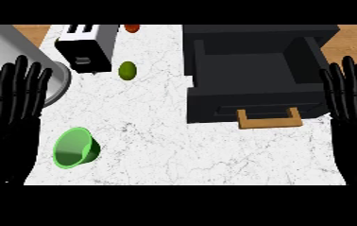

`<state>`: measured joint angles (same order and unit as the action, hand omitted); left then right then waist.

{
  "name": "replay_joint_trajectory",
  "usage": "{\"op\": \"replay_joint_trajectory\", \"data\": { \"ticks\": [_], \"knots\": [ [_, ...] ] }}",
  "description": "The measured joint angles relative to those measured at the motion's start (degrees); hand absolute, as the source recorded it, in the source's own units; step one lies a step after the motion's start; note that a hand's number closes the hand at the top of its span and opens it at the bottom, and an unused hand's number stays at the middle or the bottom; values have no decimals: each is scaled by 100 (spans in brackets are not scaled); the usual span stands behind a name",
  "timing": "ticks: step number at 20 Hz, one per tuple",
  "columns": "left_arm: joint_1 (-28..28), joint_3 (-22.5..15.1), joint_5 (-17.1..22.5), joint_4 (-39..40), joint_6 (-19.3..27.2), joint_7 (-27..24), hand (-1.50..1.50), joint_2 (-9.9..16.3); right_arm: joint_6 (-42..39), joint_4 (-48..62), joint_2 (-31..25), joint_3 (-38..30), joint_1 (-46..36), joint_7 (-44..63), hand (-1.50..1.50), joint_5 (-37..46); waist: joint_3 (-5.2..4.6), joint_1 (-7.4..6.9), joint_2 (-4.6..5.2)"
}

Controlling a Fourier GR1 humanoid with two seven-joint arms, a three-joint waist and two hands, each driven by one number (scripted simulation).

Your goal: Pick up the cup, place it into the drawer and close the drawer

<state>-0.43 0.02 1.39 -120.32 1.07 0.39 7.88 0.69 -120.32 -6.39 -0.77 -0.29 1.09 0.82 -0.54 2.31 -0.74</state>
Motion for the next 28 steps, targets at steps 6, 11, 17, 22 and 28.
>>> {"op": "replay_joint_trajectory", "data": {
  "ticks": [6, 11, 17, 22, 28],
  "knots": [
    [523, 503, 1409, -65, -1404, -454, -150, 622, -93, -191, 14, -39, 144, -164, -150, -107, 36, -230, 46],
    [876, 845, 2740, 410, -1904, 5, -150, 791, -440, 172, -136, 214, -21, 242, -150, -249, 43, -305, 76],
    [824, 1397, 3345, 1470, -2646, -41, -150, 1111, -640, 551, -223, 71, -463, 488, -150, -501, 50, -261, 78],
    [607, 1523, 2880, 2470, -2992, -417, -150, 1088, -769, 824, -246, -43, -620, 350, -150, -539, 52, -238, 79],
    [332, 1608, 2210, 3557, -3245, -971, -150, 1064, -791, 1082, -239, -127, -982, 332, -150, -487, 52, -235, 79]
  ]
}}
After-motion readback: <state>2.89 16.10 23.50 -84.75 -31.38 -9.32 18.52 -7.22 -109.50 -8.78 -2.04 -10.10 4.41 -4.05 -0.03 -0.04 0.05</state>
